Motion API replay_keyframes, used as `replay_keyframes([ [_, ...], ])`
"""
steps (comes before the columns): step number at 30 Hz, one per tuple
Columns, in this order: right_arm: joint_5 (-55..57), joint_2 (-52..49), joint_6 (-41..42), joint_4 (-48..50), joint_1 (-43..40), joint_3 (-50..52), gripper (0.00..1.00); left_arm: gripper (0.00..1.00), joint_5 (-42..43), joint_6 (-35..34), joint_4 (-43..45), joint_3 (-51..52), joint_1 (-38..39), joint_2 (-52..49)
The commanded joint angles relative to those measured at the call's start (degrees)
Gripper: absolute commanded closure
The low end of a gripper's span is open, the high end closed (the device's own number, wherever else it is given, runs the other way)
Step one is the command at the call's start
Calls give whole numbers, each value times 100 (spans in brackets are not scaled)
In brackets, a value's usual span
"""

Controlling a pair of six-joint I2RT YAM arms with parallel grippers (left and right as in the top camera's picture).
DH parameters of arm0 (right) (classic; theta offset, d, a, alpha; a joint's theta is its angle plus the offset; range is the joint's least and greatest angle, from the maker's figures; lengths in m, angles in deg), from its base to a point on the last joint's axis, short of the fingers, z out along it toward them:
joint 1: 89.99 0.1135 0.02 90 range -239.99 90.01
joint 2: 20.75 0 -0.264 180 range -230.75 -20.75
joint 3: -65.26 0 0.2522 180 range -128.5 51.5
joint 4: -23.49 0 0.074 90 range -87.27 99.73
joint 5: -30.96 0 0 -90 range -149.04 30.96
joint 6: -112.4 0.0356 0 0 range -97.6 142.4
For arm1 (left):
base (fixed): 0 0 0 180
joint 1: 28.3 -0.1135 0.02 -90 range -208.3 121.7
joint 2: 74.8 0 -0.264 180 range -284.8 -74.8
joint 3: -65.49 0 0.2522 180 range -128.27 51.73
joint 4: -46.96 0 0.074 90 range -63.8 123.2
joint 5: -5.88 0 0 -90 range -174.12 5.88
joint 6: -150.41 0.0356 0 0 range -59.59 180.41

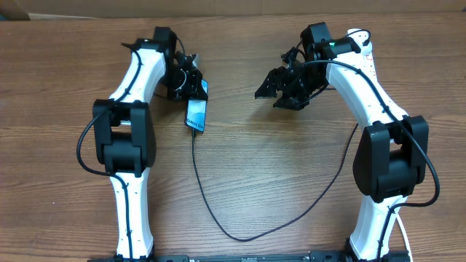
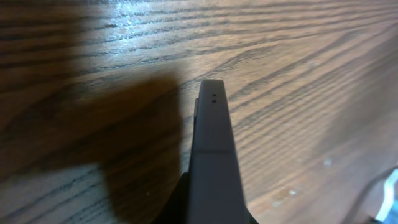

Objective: Plug charger to phone and switch on socket
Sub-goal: 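Lower the phone with the left gripper and lay it flat on the table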

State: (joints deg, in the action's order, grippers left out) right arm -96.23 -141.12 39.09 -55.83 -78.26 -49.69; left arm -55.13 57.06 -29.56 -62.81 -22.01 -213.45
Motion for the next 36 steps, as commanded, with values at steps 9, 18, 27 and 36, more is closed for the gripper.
replay_keyframes([
  [9,463,240,-72,-109,199,-11,31,96,-654,208,-4,-101,155,210],
  [18,457,240,-68,-146,214,-11,31,96,-654,205,-28,-92,157,87],
  [27,459,240,-68,-144,214,-11,31,96,-651,190,-44,-92,157,87],
  [36,459,240,-68,-140,214,-11,31,96,-654,190,-44,-92,157,87],
])
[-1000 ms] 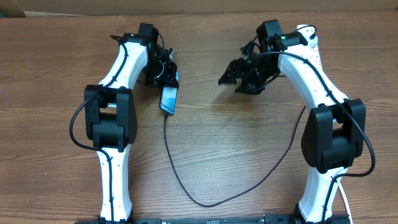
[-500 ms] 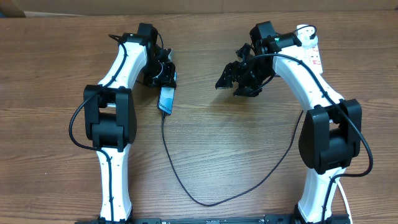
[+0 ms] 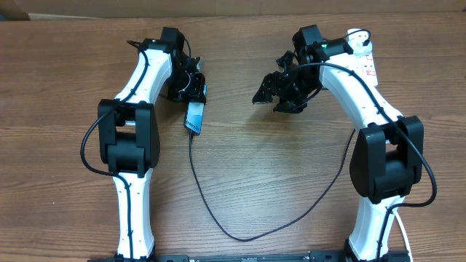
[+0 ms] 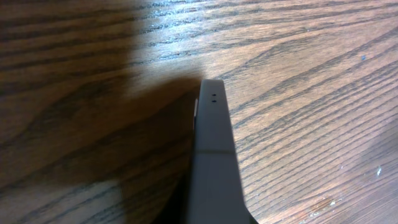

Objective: Plug charger to phone and switch on socket
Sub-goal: 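Lower the phone with the left gripper and lay it flat on the table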

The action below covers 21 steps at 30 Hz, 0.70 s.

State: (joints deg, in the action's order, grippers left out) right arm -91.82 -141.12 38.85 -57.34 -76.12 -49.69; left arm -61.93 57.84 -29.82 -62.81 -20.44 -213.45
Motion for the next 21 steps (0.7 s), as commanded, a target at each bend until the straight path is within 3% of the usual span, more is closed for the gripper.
replay_keyframes([
  [1,17,240,-44,11,0,-11,31,96,26,111,-22,-92,0,87],
  [21,81,240,-44,94,0,-11,30,96,24,111,-44,-92,2,87],
])
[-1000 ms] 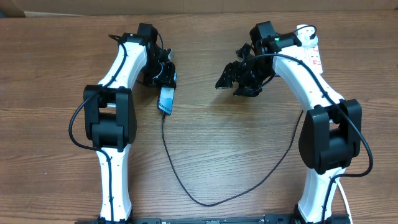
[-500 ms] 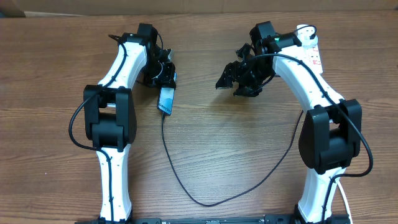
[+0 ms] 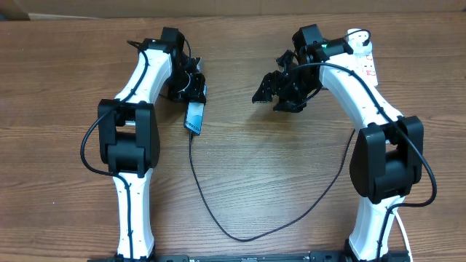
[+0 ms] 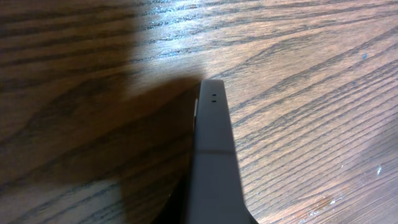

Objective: Plug charger to phone and switch on socket
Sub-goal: 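Lower the phone with the left gripper and lay it flat on the table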

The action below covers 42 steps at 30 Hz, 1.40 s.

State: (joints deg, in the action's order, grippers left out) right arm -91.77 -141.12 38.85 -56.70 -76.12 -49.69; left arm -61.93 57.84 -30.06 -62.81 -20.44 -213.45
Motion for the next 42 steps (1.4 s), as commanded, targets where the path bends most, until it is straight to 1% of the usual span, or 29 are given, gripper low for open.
replay_keyframes([
  [1,76,240,-44,31,0,-11,30,96,24,111,-22,-92,2,87],
  [21,76,240,-46,-15,0,-11,30,96,-17,111,-109,-92,24,87],
  [26,76,240,-46,-17,0,-11,30,96,-219,109,-109,-92,44,87],
  [31,76,240,-46,-15,0,-11,30,96,-236,109,-149,-92,37,87],
  [39,122,240,-48,-81,0,-11,30,94,-236,109,-162,-92,48,87],
  [42,184,240,-129,-160,0,-11,30,90,-278,109,-164,-92,44,87],
])
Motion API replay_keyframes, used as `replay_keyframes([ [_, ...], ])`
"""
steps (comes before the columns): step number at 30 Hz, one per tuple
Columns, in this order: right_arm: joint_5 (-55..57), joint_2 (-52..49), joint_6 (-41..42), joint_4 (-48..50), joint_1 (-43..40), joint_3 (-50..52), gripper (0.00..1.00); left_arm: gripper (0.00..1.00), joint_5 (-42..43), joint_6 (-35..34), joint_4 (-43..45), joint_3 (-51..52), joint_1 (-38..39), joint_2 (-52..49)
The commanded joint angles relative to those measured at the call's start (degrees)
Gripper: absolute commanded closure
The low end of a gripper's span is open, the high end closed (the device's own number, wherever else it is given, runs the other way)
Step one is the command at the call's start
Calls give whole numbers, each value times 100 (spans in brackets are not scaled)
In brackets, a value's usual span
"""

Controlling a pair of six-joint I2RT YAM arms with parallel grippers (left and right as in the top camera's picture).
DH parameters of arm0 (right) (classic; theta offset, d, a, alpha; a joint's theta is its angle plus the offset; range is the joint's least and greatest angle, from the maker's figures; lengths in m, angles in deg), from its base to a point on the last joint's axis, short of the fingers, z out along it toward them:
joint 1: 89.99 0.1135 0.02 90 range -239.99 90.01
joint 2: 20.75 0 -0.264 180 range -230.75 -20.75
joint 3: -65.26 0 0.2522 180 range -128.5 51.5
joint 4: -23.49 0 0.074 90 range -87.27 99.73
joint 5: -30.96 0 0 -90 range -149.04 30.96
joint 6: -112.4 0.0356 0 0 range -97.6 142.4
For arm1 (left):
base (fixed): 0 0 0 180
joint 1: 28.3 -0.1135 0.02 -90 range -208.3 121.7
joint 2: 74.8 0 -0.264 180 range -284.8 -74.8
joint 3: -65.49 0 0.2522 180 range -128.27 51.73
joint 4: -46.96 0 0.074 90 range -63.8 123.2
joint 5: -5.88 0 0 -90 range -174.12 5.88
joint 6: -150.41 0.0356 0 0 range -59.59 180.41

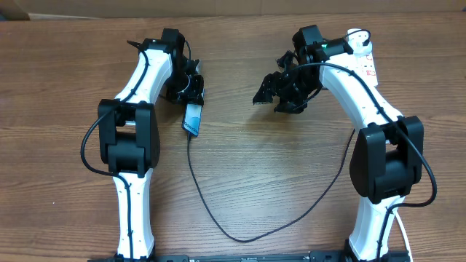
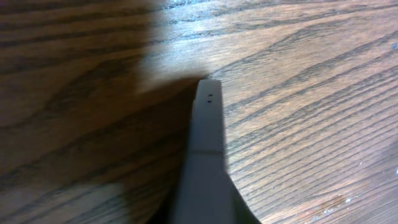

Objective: Plug charger to phone and switch on socket
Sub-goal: 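Lower the phone with the left gripper and lay it flat on the table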

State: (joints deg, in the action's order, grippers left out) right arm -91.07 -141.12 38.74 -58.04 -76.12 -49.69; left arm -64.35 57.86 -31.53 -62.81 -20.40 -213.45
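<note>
The phone (image 1: 192, 117) lies tilted near the table's upper left, a blue face showing in the overhead view. My left gripper (image 1: 189, 93) is shut on its far end. The left wrist view shows the phone edge-on as a grey bar (image 2: 205, 143) with two small holes, just above the wood. The black charger cable (image 1: 200, 193) meets the phone's near end and loops down and round to the right. A white socket strip (image 1: 364, 51) lies at the upper right, partly under the right arm. My right gripper (image 1: 269, 100) hovers open left of the strip, holding nothing.
Wooden table (image 1: 255, 160) under everything. The cable's loop reaches close to the front edge, then climbs along the right arm (image 1: 378, 124). Both arm bases stand at the front.
The phone has tipped a little, its near end and the cable's top swung slightly left; in the wrist view its edge leans left. The right arm is unchanged.
At first my left gripper held the phone a bit lower and to the right, with the right gripper nearer the strip. By 2.1 s ago both had shifted slightly, the right one leftward. After that only the phone's tilt changed a little.
</note>
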Motion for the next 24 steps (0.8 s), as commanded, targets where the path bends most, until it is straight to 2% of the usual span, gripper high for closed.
replay_keyframes([
  [1,116,240,-146,-48,0,-11,30,89,-57,107,-20,-92,39,87],
  [24,116,240,-149,-188,0,-11,30,77,-334,109,-232,-92,37,87],
])
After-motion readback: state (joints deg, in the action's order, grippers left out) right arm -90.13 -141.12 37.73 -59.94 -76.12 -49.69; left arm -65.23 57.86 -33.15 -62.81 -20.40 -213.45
